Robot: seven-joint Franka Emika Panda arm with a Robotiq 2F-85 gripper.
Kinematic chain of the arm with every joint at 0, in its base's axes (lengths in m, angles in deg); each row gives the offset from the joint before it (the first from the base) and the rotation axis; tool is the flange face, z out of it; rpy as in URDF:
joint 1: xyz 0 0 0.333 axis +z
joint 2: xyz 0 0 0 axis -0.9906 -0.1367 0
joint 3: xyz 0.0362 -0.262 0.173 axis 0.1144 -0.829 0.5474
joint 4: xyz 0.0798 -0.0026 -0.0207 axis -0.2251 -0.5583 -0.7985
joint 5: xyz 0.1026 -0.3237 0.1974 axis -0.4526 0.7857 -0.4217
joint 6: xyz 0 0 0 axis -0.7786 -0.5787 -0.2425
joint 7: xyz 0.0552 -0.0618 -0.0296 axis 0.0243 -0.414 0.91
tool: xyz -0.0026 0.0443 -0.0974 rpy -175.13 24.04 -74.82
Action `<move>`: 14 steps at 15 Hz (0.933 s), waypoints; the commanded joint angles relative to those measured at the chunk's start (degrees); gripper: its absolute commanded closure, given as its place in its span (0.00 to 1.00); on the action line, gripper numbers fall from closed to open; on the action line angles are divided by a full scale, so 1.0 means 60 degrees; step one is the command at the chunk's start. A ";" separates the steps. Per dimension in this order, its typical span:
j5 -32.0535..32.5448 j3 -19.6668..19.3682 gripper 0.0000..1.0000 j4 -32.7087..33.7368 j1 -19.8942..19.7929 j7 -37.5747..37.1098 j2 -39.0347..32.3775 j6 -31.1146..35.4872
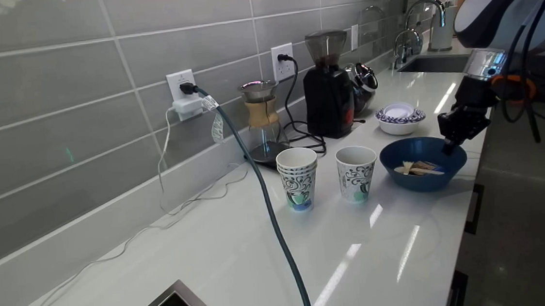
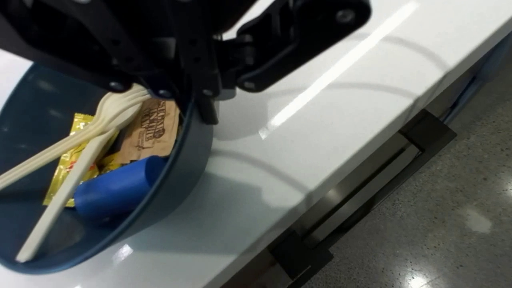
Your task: Move the blue bowl closer to the edge
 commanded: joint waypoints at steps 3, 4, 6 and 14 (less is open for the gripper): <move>0.0501 -0.0142 0.56 -0.0699 0.0201 0.0000 0.0527 -0.0116; 0.0659 -0.0220 0.48 -0.0783 0.0218 -0.0096 0.0640 -0.0067; 0.1037 -0.0412 0.34 -0.0957 0.0283 -0.0404 0.0886 0.0351; 0.2910 -0.0919 0.00 -0.1901 0.0695 -0.2154 0.2873 0.0696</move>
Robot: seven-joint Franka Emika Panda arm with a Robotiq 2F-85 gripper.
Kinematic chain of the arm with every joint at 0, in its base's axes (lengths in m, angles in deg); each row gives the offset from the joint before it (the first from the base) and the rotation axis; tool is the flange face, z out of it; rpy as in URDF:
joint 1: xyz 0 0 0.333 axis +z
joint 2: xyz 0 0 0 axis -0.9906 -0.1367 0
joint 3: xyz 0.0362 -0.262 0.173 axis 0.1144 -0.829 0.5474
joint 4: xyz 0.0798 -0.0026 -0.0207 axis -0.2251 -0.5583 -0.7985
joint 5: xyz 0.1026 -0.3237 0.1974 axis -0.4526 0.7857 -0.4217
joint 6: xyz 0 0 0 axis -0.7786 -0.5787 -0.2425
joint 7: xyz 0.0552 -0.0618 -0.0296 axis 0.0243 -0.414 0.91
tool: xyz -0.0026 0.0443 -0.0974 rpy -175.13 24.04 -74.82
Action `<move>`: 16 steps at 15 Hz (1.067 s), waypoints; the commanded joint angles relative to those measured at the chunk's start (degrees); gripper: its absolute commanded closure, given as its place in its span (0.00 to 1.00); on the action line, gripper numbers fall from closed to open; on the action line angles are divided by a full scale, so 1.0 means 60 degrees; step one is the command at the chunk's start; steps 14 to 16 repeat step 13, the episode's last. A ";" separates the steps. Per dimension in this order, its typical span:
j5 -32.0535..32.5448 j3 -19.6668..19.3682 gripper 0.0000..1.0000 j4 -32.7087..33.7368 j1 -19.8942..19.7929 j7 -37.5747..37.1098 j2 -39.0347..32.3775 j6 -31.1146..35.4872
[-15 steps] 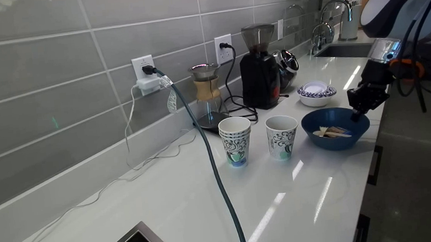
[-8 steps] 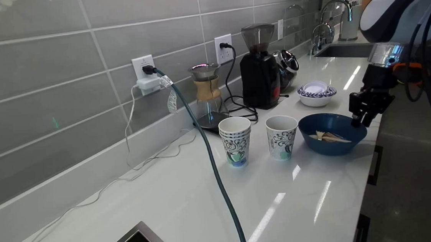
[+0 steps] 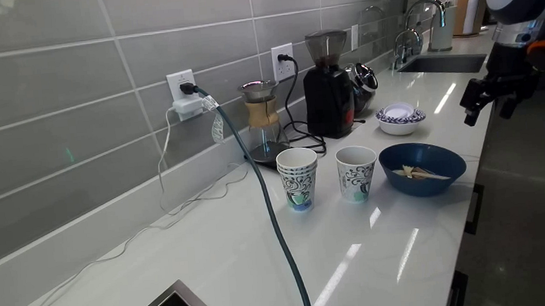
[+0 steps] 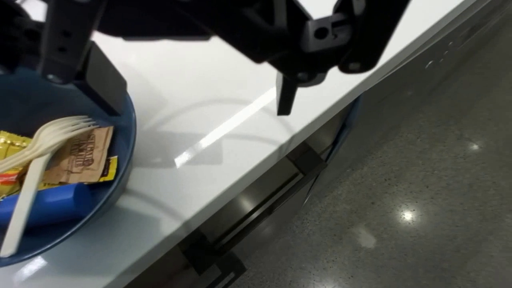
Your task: Move the blue bowl closer to the edge
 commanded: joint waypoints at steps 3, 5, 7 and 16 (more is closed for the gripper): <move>0.1027 -0.0071 0.00 -0.1306 0.0591 -0.1551 0.1955 -0.0325; 0.1291 -0.0001 0.00 -0.1540 0.0750 -0.2175 0.2460 -0.0388; 0.1045 -0.0040 0.00 -0.1099 0.0731 -0.1764 0.1967 -0.0306; 0.1252 0.0004 0.00 -0.1511 0.0827 -0.2084 0.2519 -0.0356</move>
